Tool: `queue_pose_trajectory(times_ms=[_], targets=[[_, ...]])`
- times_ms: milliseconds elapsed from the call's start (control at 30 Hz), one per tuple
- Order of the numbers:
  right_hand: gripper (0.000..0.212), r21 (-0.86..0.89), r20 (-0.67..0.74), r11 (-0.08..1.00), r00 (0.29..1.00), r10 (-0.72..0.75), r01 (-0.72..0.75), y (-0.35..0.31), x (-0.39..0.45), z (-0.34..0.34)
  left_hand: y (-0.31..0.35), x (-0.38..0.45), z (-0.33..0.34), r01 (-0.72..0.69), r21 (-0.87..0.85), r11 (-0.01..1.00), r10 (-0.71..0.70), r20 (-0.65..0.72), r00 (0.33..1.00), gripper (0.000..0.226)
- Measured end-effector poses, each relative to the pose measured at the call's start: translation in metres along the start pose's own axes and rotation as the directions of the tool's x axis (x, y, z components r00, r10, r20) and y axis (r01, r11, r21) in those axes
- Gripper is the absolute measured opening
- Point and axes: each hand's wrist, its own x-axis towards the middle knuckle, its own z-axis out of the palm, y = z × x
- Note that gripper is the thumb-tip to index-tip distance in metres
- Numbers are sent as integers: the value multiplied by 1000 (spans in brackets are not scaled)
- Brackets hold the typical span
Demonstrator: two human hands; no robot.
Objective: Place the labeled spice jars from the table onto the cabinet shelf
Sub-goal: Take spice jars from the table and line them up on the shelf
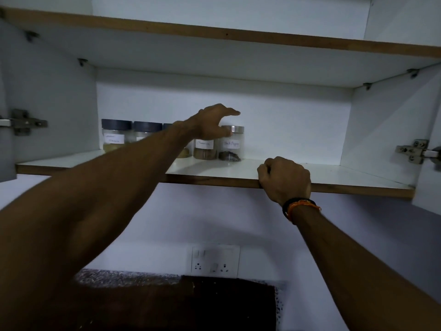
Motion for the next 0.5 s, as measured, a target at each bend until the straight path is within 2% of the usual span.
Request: queue_pose_trajectory(times_ms=[100, 200, 267, 333, 400, 500], targets=[[48, 27, 25, 998, 998, -62, 61, 2, -7, -4, 17, -27, -2, 4, -5, 1000, -4, 26, 1000, 64], [54, -37, 17, 990, 990, -137, 138, 0, -18, -11, 33, -58, -3, -5, -74, 997, 2, -44, 999, 59], [51, -61, -13, 989, 991, -136, 135, -3, -31, -19, 46, -84, 1, -12, -144, 990, -2, -96, 995, 56], [39, 1, -48, 989, 988, -148, 148, -6, -45, -24, 59, -110, 8, -46, -167, 985, 19, -158, 987, 51], [50, 45, 8, 982, 983, -184, 183, -8, -66, -27, 73, -141, 25, -88, -159, 983, 51, -221, 974, 46], [69, 97, 55, 983, 985, -162, 156, -10, -95, -32, 86, -187, 62, -107, -95, 990, 78, -271, 960, 37]])
